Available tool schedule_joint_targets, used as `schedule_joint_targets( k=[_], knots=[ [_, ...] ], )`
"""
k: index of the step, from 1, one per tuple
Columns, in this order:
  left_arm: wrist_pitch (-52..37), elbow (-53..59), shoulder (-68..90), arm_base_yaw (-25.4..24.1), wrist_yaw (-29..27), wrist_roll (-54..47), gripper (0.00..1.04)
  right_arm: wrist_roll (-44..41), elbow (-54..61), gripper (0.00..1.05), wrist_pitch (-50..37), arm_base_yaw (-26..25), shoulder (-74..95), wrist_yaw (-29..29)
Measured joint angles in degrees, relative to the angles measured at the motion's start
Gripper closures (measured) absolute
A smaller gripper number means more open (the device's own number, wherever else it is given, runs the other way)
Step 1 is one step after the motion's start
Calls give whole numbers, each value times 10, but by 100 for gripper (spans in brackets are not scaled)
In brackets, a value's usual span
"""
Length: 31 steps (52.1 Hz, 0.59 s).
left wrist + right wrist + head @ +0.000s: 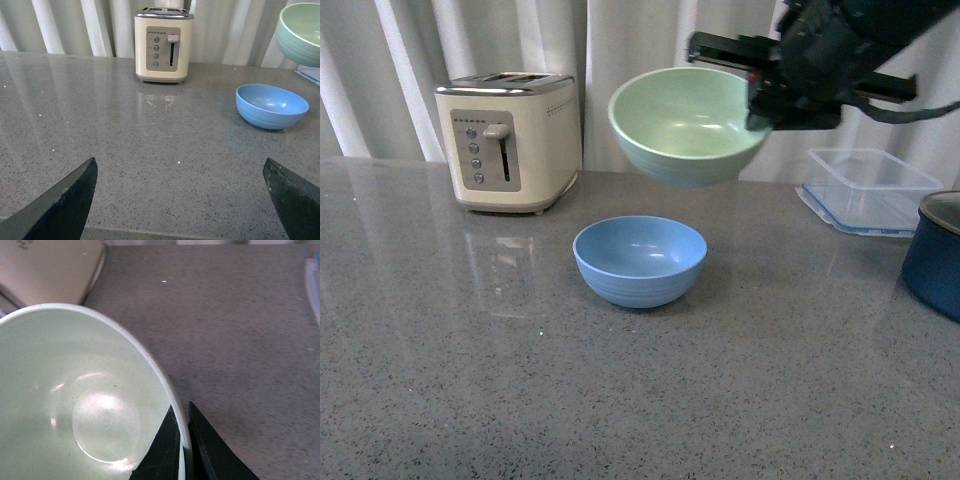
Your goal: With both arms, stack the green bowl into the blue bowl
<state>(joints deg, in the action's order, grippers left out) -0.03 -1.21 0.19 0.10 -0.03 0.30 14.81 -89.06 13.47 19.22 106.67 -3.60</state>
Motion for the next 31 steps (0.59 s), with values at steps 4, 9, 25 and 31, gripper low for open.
schedule_joint_targets(
  k=[4,9,25,31],
  knots=[
    [0,0,0,0,0,0,7,0,-20,103,5,23,18,-5],
    [0,0,0,0,0,0,7,0,-33,103,11,40,41,-8],
    [0,0,0,0,0,0,7,0,-44,103,17,50,102,-25],
    [0,0,0,0,0,0,7,0,-47,103,19,44,118,-26]
  ],
)
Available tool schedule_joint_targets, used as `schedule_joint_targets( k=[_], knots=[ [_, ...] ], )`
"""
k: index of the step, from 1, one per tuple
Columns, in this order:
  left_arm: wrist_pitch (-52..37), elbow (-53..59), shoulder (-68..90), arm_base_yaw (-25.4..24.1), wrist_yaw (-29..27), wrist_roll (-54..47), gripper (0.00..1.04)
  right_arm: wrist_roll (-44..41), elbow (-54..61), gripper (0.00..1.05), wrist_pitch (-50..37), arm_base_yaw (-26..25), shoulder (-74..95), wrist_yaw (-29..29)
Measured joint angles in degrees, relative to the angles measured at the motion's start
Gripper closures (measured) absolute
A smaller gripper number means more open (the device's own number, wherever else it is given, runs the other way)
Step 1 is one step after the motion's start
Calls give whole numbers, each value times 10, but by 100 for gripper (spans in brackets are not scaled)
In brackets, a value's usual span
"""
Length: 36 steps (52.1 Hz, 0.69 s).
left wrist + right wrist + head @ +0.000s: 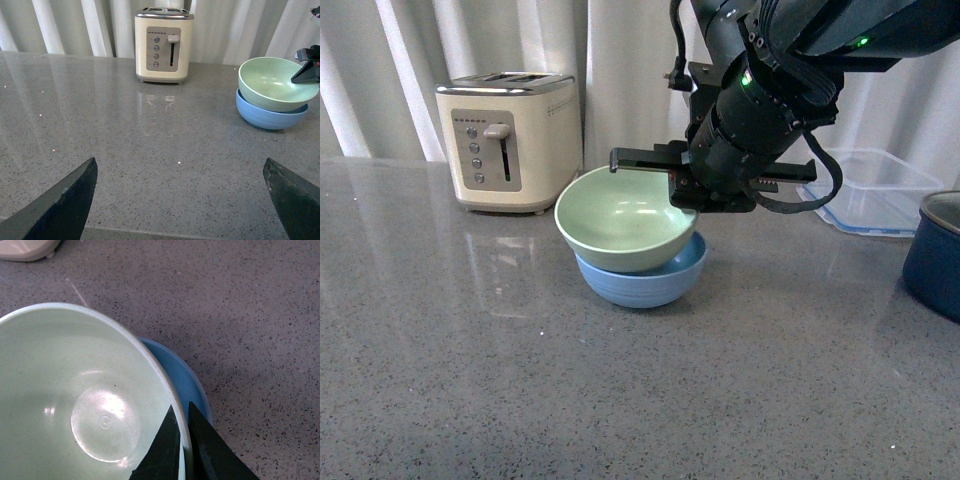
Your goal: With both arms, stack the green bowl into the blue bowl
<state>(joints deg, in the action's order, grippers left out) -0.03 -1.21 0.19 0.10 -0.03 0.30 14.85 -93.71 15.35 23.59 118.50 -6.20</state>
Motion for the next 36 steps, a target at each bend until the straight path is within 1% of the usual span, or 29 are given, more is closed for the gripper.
schedule_joint_targets(
  k=[2,6,7,9,10,12,14,15,18,21,22,23,24,25,26,28,29,32,36],
  knots=[
    [0,0,0,0,0,0,7,0,0,101,-1,-3,2,-2],
    [0,0,0,0,0,0,7,2,1,87,-10,-7,0,1],
    [0,0,0,0,0,0,7,3,2,86,-12,-7,-1,2],
    [0,0,0,0,0,0,7,3,9,78,-24,-9,-8,5],
    [0,0,0,0,0,0,7,3,18,73,-36,-11,-17,9],
    [0,0,0,0,0,0,7,4,25,70,-44,-12,-24,13],
    [0,0,0,0,0,0,7,4,43,62,-65,-15,-42,22],
    [0,0,0,0,0,0,7,3,49,61,-72,-15,-47,23],
    [0,0,0,0,0,0,7,0,90,50,-131,-20,-86,33],
    [0,0,0,0,0,0,7,5,170,36,-249,-30,-157,59],
    [0,0,0,0,0,0,7,-3,196,37,-287,-32,-179,42],
    [0,0,0,0,0,0,7,-14,226,39,-328,-34,-201,19],
    [0,0,0,0,0,0,7,-25,241,41,-349,-35,-213,-5],
    [0,0,0,0,0,0,7,-37,270,45,-387,-38,-235,-38],
    [0,0,0,0,0,0,7,-46,285,46,-405,-39,-246,-54],
    [0,0,0,0,0,0,7,-81,340,54,-465,-49,-287,-92],
    [0,0,0,0,-1,0,7,-84,353,55,-477,-52,-297,-96],
    [0,0,0,0,-1,0,7,-113,426,66,-531,-70,-345,-99],
    [0,0,0,0,0,0,7,-125,491,77,-559,-87,-374,-90]
  ],
)
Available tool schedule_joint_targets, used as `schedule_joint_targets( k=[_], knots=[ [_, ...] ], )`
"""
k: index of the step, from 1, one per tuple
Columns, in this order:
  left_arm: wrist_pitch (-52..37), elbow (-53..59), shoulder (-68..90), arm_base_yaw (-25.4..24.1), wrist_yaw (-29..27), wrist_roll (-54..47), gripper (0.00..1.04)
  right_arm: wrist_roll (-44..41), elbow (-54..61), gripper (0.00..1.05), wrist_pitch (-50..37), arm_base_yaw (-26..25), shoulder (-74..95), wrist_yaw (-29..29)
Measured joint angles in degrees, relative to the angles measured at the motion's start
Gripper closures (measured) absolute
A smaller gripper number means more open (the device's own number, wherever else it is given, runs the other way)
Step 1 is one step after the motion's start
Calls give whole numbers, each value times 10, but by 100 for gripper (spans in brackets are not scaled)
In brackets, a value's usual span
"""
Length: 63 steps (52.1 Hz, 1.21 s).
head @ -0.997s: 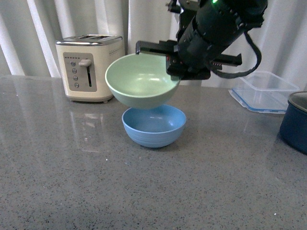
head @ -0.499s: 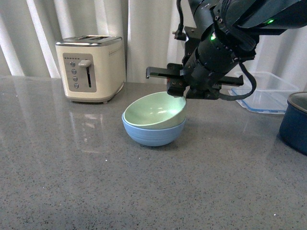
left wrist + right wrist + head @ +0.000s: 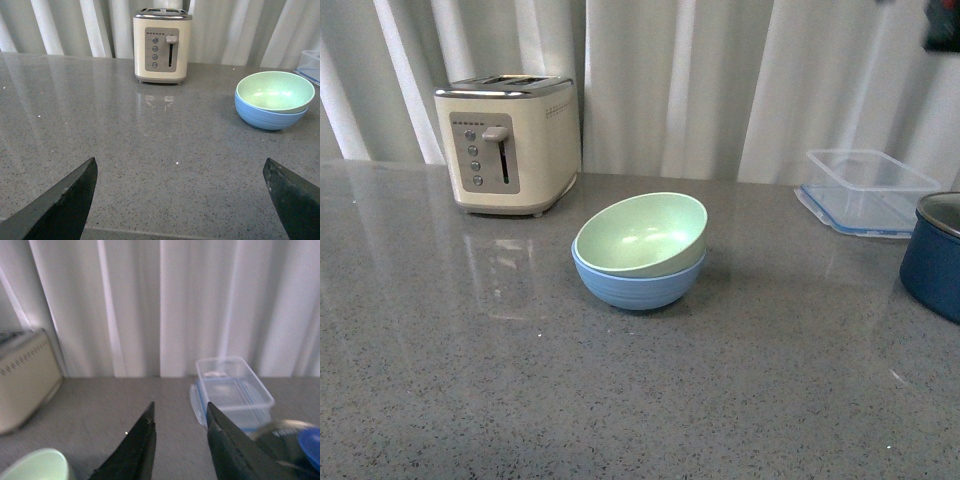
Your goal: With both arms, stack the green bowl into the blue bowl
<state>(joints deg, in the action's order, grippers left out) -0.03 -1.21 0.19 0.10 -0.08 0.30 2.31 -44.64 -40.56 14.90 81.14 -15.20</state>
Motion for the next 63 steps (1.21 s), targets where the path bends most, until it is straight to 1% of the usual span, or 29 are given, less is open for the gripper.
schedule_joint_targets(
  k=[7,9,10,20,36,42,45,46,52,63],
  knots=[
    [0,0,0,0,1,0,7,-14,108,98,-28,-23,-30,26],
    [0,0,0,0,1,0,7,-16,128,103,-33,-28,-39,32],
    [0,0,0,0,1,0,7,-20,140,104,-37,-31,-47,36],
    [0,0,0,0,0,0,7,-21,231,104,-62,-58,-128,65],
    [0,0,0,0,0,0,7,-21,329,104,-59,-92,-226,98],
    [0,0,0,0,0,0,7,-21,355,104,-45,-102,-264,106],
    [0,0,0,0,1,0,7,-21,369,104,-32,-127,-289,143],
    [0,0,0,0,1,0,7,-21,373,104,-29,-133,-296,146],
    [0,0,0,0,0,0,7,-21,389,104,-10,-147,-332,147],
    [0,0,0,0,0,0,7,-21,411,104,36,-148,-402,151]
  ],
)
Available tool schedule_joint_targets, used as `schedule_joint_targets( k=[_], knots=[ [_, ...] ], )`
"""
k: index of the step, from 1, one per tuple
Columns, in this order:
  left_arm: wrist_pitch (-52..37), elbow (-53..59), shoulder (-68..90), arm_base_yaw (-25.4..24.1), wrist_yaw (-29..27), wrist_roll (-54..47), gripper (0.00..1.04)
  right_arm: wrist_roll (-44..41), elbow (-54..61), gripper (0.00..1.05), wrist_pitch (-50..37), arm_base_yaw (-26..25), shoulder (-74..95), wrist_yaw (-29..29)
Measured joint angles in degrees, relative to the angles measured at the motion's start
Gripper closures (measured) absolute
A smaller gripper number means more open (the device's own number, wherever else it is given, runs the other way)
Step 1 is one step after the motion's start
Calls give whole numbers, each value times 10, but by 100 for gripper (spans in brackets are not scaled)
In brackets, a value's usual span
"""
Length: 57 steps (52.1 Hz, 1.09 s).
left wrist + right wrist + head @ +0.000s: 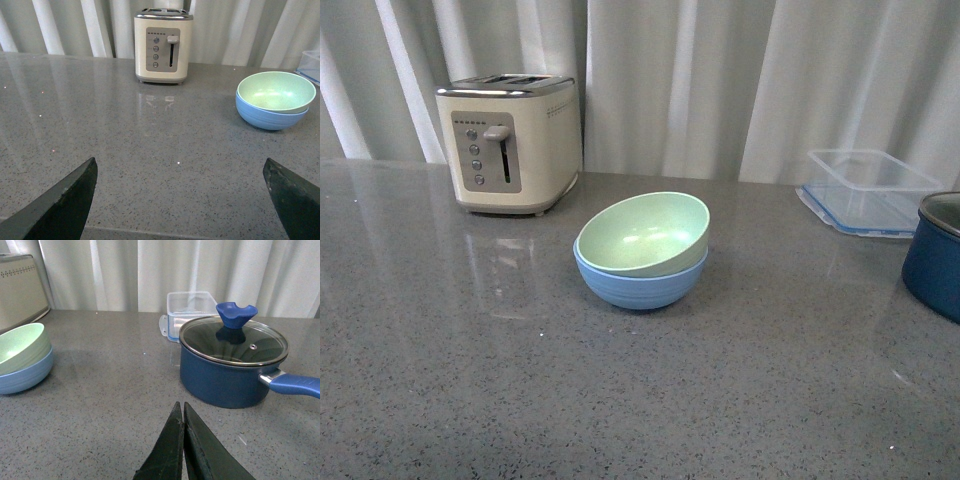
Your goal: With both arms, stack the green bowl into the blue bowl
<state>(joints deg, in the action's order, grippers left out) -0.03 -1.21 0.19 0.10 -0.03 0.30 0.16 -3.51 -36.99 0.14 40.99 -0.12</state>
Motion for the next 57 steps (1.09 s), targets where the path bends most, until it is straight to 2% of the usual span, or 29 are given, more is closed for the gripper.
schedule_joint_targets(
  k=[6,30,57],
  knots=[
    [0,0,0,0,0,0,7,0,25,104,-14,0,-16,0],
    [0,0,0,0,0,0,7,0,32,104,128,0,-167,0],
    [0,0,0,0,0,0,7,0,32,104,231,0,-274,0]
  ],
)
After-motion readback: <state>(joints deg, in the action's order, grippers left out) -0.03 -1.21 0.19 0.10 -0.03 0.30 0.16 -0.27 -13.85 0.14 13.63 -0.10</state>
